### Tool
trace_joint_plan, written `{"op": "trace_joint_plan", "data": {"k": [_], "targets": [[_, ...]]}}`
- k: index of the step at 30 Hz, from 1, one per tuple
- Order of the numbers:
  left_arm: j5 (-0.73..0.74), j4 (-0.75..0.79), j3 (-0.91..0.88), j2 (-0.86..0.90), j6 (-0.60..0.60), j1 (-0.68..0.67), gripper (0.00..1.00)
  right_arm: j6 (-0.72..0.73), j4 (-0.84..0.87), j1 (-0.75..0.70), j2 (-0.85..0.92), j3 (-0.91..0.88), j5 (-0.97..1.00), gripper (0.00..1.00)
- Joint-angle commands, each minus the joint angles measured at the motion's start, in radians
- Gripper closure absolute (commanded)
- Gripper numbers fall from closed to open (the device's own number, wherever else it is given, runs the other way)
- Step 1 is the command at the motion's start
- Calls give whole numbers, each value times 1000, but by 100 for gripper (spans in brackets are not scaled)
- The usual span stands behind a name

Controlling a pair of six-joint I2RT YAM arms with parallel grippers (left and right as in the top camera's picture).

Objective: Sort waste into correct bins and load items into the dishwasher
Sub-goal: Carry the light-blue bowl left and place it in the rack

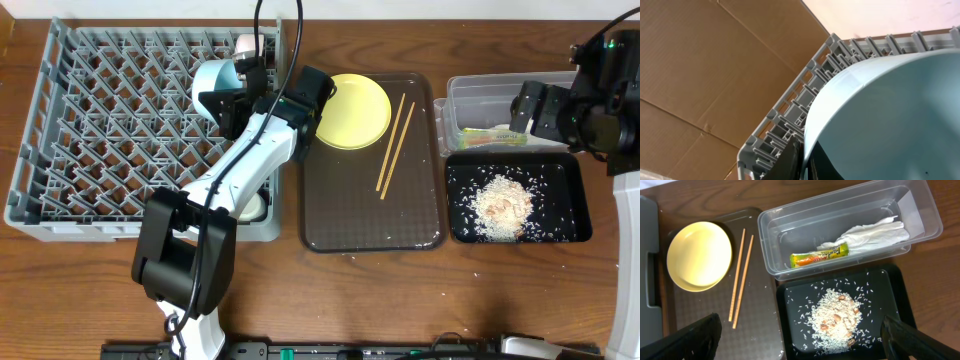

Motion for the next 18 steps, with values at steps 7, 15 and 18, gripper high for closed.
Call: {"op": "trace_joint_plan", "data": {"k": [7,15,18], "targets": [[-2,9,-11,13,-29,23,92,0,0,-1,0,0,5,1],[6,42,-62,13,-28,23,93,0,-1,-1,0,0,5,1],[26,44,-75,13,-29,23,92,0,-1,-1,0,0,5,1]]}}
